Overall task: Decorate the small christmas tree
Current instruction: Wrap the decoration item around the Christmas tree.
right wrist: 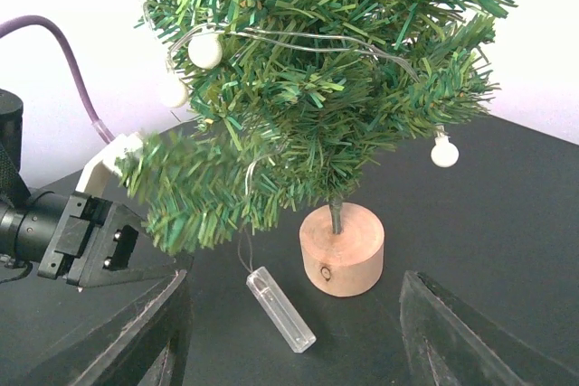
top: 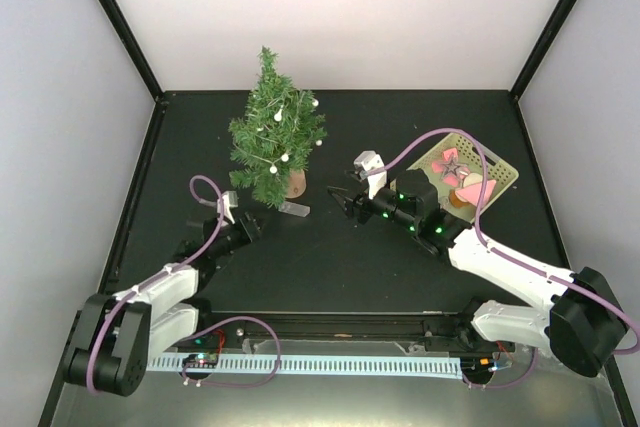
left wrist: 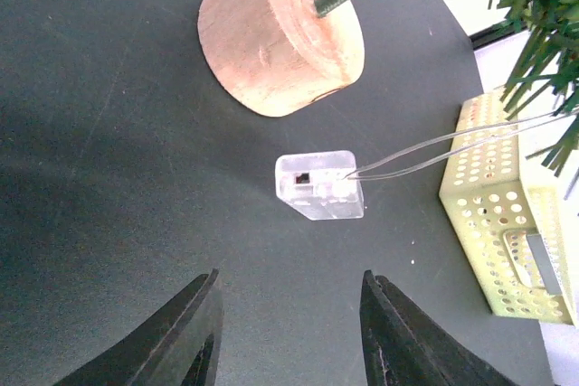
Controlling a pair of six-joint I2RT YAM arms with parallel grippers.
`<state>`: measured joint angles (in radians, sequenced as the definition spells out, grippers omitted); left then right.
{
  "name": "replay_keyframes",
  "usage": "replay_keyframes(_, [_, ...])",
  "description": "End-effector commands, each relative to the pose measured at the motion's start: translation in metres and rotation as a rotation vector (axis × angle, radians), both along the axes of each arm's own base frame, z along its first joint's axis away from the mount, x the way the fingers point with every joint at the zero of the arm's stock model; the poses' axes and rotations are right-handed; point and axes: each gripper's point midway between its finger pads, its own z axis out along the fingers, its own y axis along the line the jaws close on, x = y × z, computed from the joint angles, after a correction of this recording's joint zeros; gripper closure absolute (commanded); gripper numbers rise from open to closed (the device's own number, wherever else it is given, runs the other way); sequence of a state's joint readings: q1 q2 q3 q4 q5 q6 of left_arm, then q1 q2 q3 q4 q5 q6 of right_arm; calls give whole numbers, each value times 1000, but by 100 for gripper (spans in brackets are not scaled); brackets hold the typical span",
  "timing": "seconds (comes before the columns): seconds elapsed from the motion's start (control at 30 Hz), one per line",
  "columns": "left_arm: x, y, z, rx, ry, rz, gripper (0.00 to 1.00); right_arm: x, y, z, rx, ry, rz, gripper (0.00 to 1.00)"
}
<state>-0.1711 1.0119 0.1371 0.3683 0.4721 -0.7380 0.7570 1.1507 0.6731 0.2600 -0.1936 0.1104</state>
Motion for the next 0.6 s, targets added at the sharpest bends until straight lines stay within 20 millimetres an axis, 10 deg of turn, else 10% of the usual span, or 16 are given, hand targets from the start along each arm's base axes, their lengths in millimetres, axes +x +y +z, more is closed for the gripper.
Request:
replay_keyframes(0.0, [5, -10, 8, -44, -36, -22, 57, -2, 2, 8, 18, -46, 13, 36])
replay_keyframes(0.57, [20, -52, 9, -137, -17, -88, 76, -2, -4, 7, -5, -68, -3, 37])
